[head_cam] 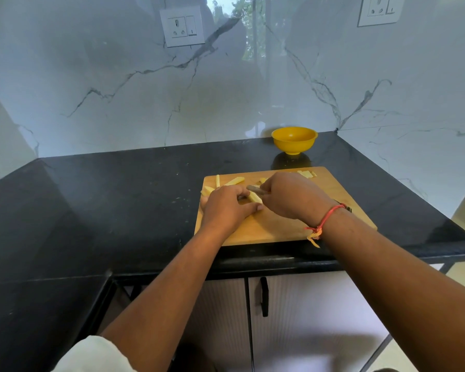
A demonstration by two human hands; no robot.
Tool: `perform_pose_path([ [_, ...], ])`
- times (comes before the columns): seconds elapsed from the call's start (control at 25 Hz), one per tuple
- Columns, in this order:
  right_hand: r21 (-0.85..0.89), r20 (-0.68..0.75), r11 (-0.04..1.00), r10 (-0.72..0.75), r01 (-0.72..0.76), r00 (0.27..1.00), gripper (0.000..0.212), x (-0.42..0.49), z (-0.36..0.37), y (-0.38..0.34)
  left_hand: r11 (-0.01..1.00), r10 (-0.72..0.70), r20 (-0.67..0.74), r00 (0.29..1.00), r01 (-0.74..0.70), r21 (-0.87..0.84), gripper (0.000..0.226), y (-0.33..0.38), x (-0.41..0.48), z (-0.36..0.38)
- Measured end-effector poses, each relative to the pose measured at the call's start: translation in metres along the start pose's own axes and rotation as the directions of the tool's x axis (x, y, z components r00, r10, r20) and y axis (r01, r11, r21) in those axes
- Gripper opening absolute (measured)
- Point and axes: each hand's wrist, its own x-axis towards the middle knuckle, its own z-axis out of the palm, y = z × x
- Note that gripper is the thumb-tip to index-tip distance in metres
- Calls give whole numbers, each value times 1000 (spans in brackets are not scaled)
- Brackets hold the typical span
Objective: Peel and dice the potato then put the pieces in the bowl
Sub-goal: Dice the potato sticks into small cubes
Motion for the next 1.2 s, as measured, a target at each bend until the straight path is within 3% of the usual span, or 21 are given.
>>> perform_pose_path([
  [1.2,-40,70,999,20,-17,997,34,-51,-15,10,999,-25,-8,1000,24,-28,46,1,2,-1],
])
